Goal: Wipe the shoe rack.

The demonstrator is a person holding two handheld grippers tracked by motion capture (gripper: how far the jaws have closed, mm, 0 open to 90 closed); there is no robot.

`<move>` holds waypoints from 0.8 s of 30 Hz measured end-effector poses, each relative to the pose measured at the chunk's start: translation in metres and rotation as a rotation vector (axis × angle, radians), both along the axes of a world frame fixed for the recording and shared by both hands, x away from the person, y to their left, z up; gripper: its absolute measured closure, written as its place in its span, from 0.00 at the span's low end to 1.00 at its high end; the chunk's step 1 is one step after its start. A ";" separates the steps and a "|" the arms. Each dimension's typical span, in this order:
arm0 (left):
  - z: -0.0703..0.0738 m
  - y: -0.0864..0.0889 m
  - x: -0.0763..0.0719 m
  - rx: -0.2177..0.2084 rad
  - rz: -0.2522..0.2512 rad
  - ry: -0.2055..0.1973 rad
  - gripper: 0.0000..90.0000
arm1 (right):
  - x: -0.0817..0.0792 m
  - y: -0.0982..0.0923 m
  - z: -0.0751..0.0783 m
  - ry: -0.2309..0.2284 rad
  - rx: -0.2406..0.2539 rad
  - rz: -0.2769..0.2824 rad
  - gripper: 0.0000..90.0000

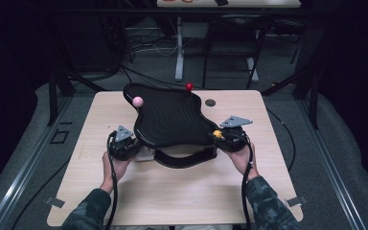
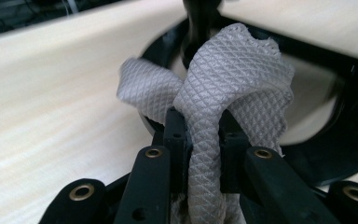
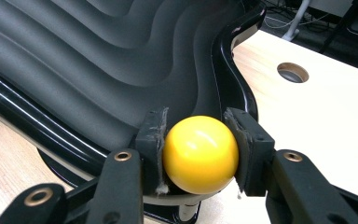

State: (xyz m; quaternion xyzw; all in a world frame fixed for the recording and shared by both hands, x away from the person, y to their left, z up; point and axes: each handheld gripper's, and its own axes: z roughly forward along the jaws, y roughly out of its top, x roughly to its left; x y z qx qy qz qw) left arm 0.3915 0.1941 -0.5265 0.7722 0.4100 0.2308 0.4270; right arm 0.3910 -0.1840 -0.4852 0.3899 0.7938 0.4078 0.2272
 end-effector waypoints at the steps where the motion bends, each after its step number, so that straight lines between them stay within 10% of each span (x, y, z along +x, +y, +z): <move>1: 0.003 0.001 0.000 0.001 0.007 -0.006 0.86 | 0.000 0.000 0.000 -0.001 -0.001 -0.001 0.67; 15: 0.070 0.013 -0.004 -0.065 0.010 -0.133 0.86 | 0.000 0.000 0.000 -0.001 -0.003 -0.002 0.67; 24: 0.065 0.008 -0.002 -0.055 -0.006 -0.127 0.86 | 0.000 0.000 0.000 0.001 -0.004 0.001 0.67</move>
